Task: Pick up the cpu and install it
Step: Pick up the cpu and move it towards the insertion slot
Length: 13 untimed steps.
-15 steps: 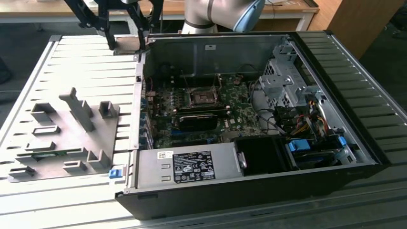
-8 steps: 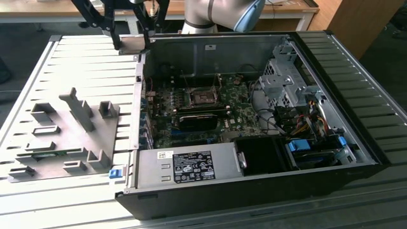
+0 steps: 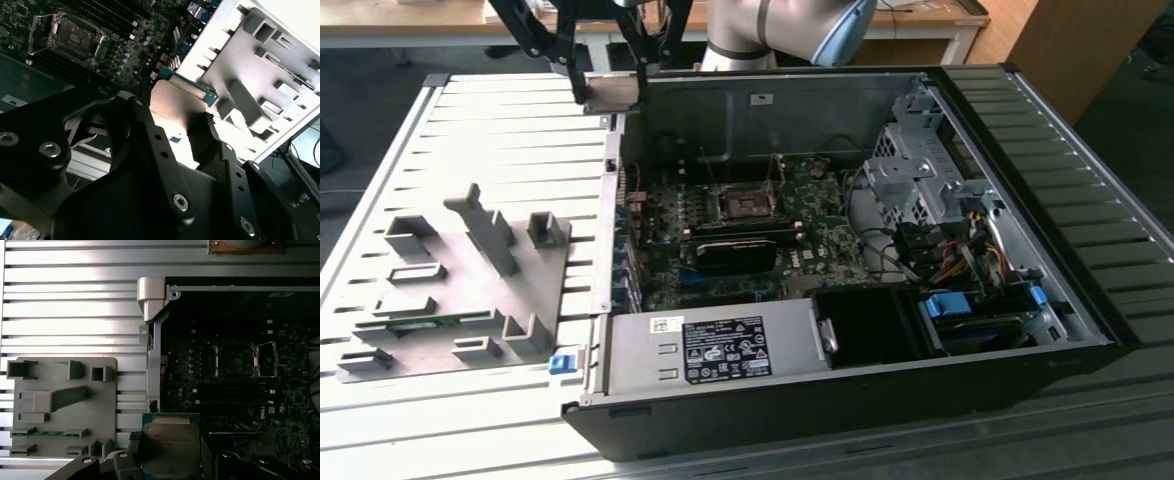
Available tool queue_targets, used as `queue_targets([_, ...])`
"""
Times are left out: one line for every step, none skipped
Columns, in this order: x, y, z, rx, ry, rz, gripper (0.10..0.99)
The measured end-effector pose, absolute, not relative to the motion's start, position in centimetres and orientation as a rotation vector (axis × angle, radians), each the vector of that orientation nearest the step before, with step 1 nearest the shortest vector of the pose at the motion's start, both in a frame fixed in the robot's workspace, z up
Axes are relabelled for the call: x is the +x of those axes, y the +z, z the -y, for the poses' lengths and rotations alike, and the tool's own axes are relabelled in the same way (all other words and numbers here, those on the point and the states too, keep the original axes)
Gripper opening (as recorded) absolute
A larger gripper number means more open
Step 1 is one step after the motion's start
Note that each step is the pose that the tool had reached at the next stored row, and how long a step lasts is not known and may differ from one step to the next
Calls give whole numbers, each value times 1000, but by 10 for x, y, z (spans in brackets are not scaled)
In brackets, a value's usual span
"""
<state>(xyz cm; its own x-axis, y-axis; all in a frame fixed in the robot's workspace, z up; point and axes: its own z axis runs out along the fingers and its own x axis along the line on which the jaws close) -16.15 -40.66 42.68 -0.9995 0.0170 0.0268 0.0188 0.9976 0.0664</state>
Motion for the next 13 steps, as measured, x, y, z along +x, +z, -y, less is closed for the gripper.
queue_targets([-160,427,407,-28,-104,3114,545])
queue_targets([-159,427,407,-28,-104,3114,545])
queue_targets([-157,427,407,-28,-104,3113,545])
queue_targets([-156,427,406,-28,-104,3113,545])
queue_targets([-154,427,406,-28,-104,3114,545])
queue_targets([-153,427,406,-28,-104,3114,545])
queue_targets([-151,427,406,-28,-104,3114,545])
queue_targets([-150,427,406,-28,-104,3114,545])
queue_targets([-149,427,406,-28,-104,3114,545])
queue_targets([-147,427,405,-28,-104,3113,545])
queue_targets([-146,427,405,-28,-104,3114,545])
queue_targets([-144,427,405,-28,-104,3114,545])
queue_targets([-143,427,404,-28,-104,3114,545])
